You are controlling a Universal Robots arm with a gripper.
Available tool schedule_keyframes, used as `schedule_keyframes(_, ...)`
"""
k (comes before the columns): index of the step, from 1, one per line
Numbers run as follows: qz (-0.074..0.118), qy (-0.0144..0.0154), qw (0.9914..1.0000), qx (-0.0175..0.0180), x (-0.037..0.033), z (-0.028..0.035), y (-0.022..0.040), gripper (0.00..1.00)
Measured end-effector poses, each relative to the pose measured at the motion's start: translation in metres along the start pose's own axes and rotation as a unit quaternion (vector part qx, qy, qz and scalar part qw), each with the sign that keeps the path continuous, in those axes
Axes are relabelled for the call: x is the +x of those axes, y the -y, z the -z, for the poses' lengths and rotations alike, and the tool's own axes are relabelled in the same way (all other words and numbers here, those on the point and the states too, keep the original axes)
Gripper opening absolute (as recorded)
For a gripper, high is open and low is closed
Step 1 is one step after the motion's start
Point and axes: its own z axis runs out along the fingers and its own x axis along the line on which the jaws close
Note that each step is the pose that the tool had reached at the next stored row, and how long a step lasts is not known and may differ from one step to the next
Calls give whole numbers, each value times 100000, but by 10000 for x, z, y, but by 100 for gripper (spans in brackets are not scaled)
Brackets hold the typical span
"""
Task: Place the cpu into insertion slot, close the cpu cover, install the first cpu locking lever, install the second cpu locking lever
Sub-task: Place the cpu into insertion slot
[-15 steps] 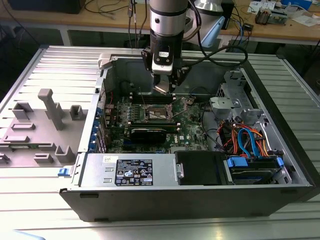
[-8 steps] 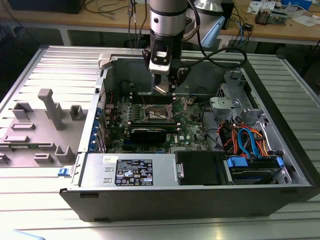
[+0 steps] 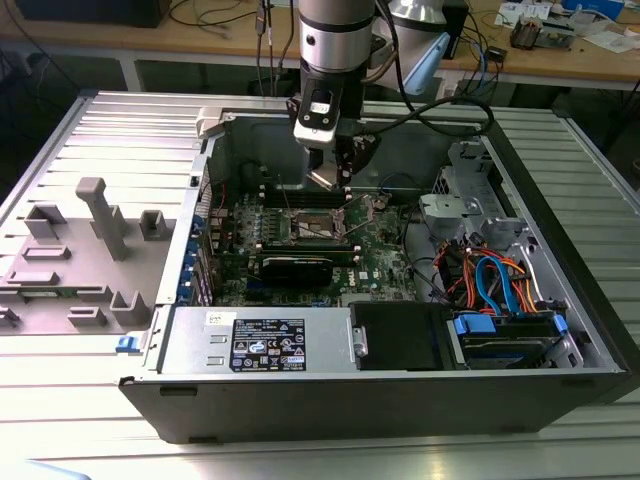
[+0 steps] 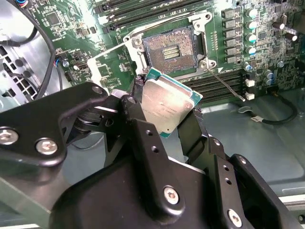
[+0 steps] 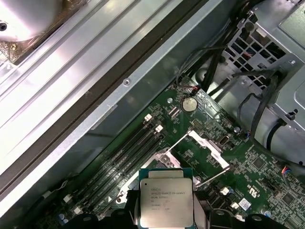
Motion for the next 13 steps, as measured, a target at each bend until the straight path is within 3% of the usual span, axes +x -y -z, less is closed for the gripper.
schedule_keyframes(3, -3209, 297, 99948, -14, 0, -2, 0, 54)
schedule_keyframes(6, -4989, 463, 99874, -19, 0, -3, 0, 54)
schedule_keyframes(9, -6892, 642, 99760, -27, 0, -4, 0, 54)
schedule_keyframes(13, -9580, 891, 99536, -42, 0, -6, 0, 54)
